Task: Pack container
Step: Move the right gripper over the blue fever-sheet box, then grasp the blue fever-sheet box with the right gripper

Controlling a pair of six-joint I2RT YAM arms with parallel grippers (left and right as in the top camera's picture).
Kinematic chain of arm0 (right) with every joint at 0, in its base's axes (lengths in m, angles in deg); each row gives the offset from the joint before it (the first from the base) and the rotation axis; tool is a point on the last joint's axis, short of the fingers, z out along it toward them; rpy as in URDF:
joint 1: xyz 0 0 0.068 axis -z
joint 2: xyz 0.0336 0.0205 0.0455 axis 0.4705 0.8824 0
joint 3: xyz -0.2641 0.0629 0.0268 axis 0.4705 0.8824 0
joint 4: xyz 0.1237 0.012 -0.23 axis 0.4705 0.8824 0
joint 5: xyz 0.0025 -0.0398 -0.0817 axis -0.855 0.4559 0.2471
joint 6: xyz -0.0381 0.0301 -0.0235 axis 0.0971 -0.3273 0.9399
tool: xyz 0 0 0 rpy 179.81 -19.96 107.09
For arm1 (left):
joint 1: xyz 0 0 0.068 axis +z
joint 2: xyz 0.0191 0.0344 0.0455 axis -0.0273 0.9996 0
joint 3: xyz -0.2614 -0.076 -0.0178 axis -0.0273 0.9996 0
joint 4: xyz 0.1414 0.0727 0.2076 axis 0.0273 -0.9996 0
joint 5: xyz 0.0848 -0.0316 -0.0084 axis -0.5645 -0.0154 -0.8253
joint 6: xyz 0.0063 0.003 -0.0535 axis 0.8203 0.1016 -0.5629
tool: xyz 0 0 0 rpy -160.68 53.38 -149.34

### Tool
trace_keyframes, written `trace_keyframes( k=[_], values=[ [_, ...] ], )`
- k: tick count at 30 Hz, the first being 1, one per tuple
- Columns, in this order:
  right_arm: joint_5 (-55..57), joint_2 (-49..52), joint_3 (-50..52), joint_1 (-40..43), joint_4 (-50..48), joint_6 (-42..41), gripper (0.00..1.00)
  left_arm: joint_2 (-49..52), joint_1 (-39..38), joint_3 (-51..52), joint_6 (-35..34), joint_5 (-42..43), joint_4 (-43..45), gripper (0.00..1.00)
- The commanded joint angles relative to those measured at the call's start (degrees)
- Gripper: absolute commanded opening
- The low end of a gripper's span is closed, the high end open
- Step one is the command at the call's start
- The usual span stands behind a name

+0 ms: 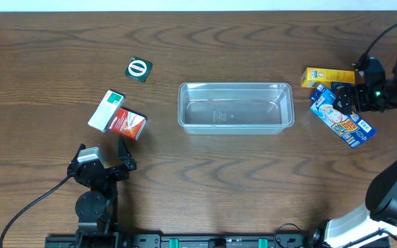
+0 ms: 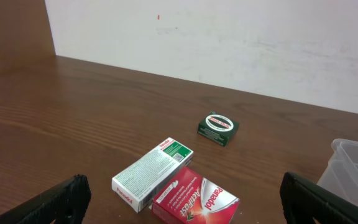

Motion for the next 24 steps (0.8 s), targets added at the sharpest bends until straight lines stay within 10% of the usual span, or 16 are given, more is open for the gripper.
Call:
trace_keyframes(
  k=[1,14,24],
  values=[
    [-1.7,2.2,-0.9,0.4,0.0,3.6,0.98,-0.1,0.3,1.2,0.8,-1.4,-1.9,0.98],
    [0.8,6.1,-0.9,0.9,0.5,3.5,0.6,-0.1,0.3,1.2,0.8,-1.4,-1.9,0.98],
    [1.1,6.1,-0.4,2.2,0.2,3.6,0.56,-0.1,0.3,1.2,0.8,-1.4,-1.9,0.98]
  ],
)
